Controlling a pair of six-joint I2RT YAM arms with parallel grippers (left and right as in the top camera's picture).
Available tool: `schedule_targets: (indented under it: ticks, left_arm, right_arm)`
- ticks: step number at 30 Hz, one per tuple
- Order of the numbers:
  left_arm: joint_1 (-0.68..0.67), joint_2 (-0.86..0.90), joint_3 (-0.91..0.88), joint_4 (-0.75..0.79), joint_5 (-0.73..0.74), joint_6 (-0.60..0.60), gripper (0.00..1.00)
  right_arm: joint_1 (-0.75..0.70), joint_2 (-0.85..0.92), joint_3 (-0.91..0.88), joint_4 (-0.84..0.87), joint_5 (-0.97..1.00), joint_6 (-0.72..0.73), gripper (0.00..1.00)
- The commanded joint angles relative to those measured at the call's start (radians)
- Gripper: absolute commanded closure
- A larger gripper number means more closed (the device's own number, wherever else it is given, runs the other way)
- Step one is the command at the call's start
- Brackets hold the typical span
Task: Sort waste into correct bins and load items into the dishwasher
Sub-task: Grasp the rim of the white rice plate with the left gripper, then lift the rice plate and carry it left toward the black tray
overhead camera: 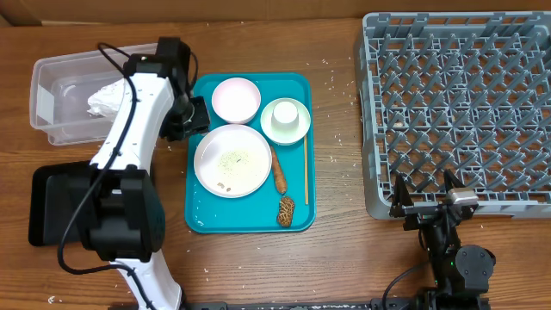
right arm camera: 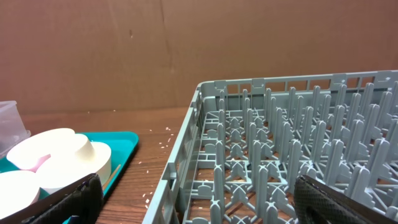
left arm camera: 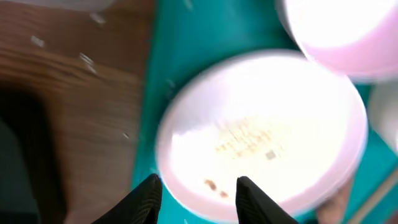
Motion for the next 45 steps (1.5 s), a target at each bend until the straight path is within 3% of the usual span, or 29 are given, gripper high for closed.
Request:
schedule_targets:
  ticks: [1,8,16,24,28,45]
  left_arm:
    - [-0.080,0.000,0.009,-0.051,0.130,0.063,0.58]
    - [-0.260,0.000,-0.064,-0.090,0.123,0.048,0.57]
    - [-0.393,0.000,-0.227,0.071,0.064,0.006,0.49]
    - [-0.415,0.000,-0.305,0.161,-0.056,0.010,0.52]
    - [-0.418,0.000,-0.348,0.197,-0.059,0.014,0.58]
    - [-0.486,0.001,-0.395,0.296,-0.121,0.062,0.63]
  right_arm:
    - [-0.006,-0.001,-0.010,0.006,0.009,-0.003,0.00]
    - [-0.005,-0.001,-0.010,0.005,0.009,-0.003,0.00]
    - [-0.005,-0.001,-0.010,0.006,0.009,-0.003,0.00]
    - [-0.005,-0.001,-0.010,0.005,0.009,-0.003,0.00]
    - [-0.006,-0.001,-0.010,0.005,0.009,-0.003,0.00]
    - [-0.005,-0.001,-0.010,0.005,0.009,-0.003,0.00]
